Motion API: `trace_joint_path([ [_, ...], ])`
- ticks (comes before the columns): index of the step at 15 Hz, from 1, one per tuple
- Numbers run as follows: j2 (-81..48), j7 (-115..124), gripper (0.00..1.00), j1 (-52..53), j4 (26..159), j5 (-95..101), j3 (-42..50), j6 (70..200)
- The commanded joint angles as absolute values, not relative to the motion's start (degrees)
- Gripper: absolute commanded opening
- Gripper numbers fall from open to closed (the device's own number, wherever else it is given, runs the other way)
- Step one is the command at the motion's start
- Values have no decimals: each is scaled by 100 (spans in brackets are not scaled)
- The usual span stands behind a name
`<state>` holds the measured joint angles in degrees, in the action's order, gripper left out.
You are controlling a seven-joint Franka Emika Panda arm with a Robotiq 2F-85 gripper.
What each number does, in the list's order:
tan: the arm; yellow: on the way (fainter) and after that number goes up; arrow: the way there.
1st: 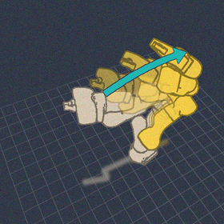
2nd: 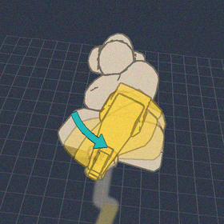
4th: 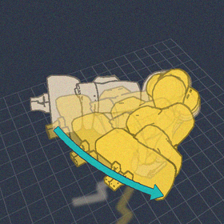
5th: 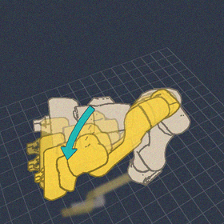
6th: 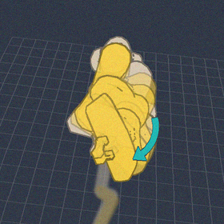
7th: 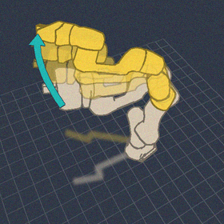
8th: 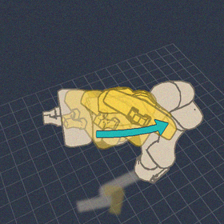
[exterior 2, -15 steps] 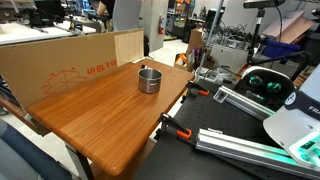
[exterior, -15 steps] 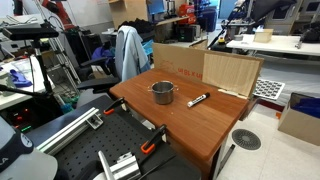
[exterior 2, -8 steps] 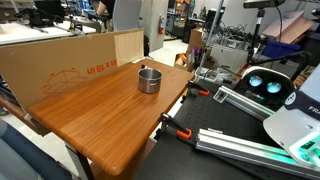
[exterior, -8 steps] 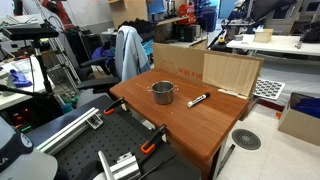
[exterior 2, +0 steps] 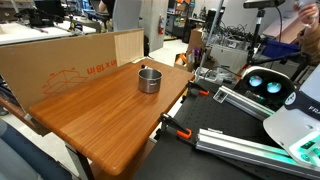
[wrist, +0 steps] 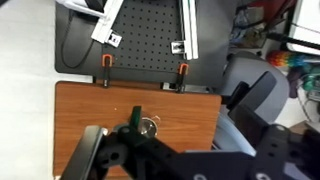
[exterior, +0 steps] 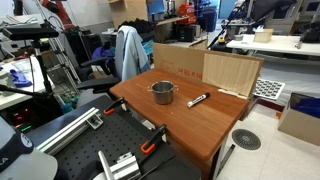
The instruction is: Pick the marker and put it in the pot
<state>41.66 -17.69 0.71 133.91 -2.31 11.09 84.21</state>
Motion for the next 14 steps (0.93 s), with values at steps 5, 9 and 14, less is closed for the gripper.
trace_joint_path([
  [5,4150,-1803,100,4,13374,-258,1062,8405],
  [9,3981,-1748,100,-16,13428,-278,1078,8553],
  [14,3179,-1486,100,-74,13516,-471,1069,9451],
])
